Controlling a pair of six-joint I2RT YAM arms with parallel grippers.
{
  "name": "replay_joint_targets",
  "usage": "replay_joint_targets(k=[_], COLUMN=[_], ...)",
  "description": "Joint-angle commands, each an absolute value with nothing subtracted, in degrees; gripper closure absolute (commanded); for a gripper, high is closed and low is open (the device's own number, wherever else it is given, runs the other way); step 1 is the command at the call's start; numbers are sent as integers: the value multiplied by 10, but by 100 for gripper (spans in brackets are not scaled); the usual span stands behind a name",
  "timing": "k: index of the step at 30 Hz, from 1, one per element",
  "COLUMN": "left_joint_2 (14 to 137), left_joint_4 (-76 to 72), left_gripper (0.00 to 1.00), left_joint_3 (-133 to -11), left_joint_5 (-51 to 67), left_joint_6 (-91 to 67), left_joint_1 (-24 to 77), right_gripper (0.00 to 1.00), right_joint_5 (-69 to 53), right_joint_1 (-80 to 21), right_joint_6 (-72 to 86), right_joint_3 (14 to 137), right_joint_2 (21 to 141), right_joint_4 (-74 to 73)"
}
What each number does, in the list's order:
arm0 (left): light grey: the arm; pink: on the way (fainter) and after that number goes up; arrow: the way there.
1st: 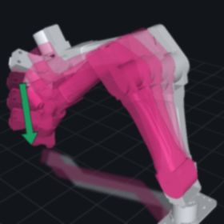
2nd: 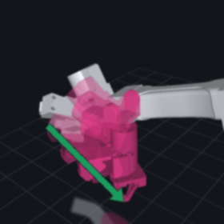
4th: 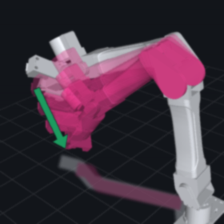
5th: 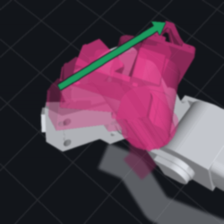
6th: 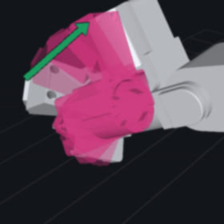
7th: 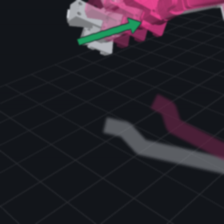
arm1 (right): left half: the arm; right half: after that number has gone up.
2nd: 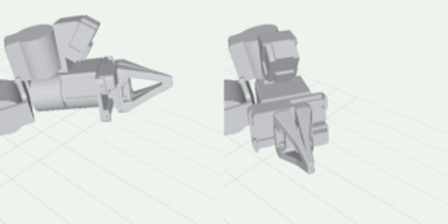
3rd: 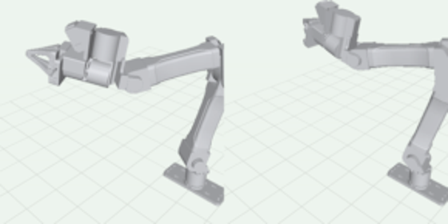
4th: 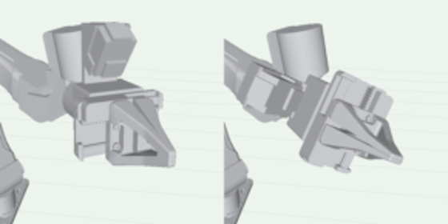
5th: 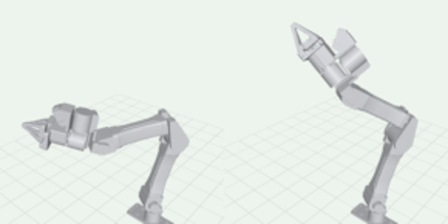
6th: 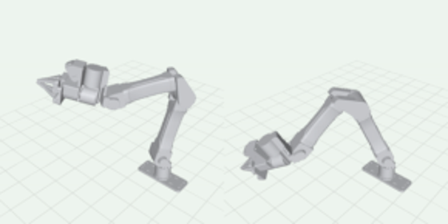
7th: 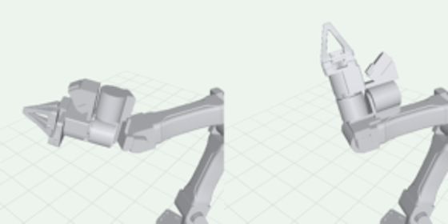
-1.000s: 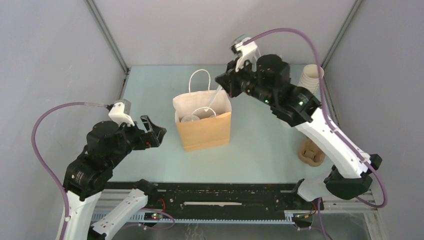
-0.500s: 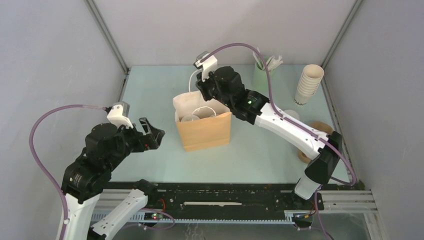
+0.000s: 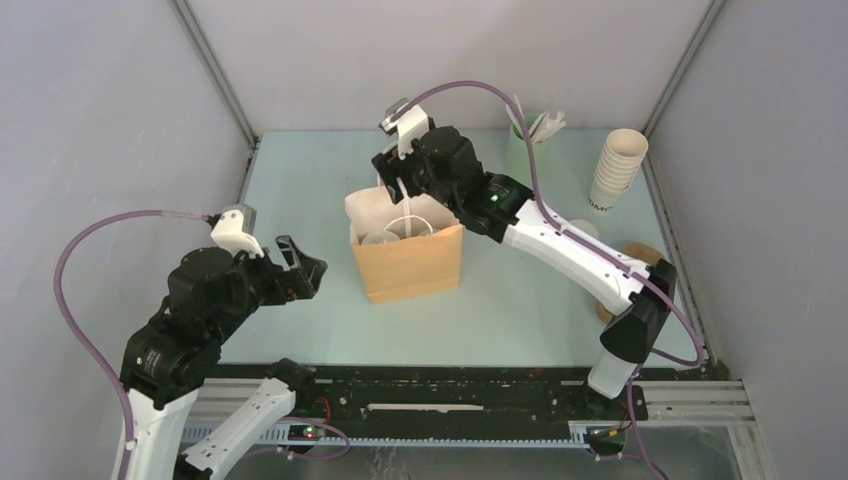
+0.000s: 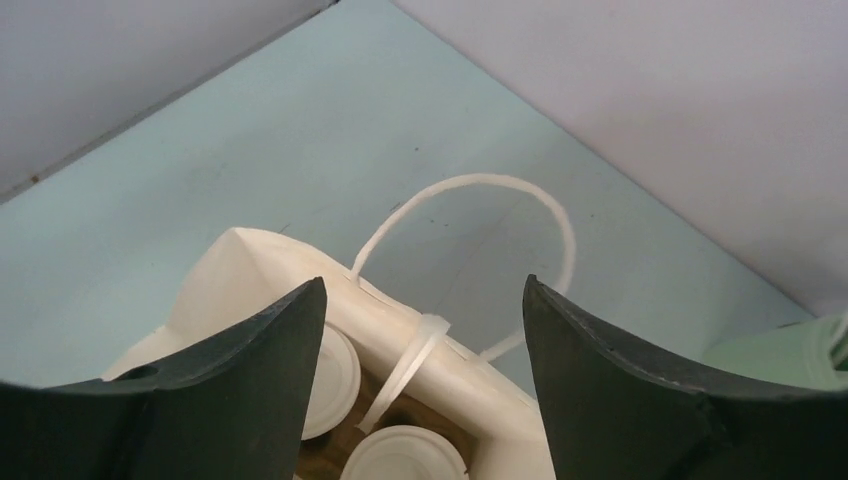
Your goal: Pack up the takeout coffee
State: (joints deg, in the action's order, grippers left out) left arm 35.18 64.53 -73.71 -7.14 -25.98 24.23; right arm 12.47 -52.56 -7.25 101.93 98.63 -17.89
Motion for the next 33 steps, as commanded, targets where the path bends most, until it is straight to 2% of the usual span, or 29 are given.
replay_joint_targets(k=[1,7,10,12,15,22,29,33], left_joint_2=[353,358,364,364,366,358,356,355], left_joint_4=[635,620,622,623,630,629,628,631], left_gripper=[5,5,5,5,5,5,5,5], left_joint_3=[-746,-732,-737,-741,-747,-736,-735,-740], left_joint_5=[-66,-53,-54,-58,-64,-61,-57,-60], left_joint_6=[-263,-263,-259,-257,-252,-248,-240,-236], left_joint_1=[238,238,238,238,238,238,238,238], right_gripper=[19,20,31,37,38,39,52,51], right_joint_5=[176,166,101,57,49,97,142,142], right_joint_1=[-516,-428,-413,-421,-447,-509,-509,-512], right_joint_6=[-54,-16,19,63,128,167,194,194], right_joint_3=[1086,1082,1096,1109,1106,1091,1103,1128], right_joint_2=[936,931,942,956,963,970,1022,1059], right_joint_4=[-230,-247,-268,-291,-324,-364,-388,-405])
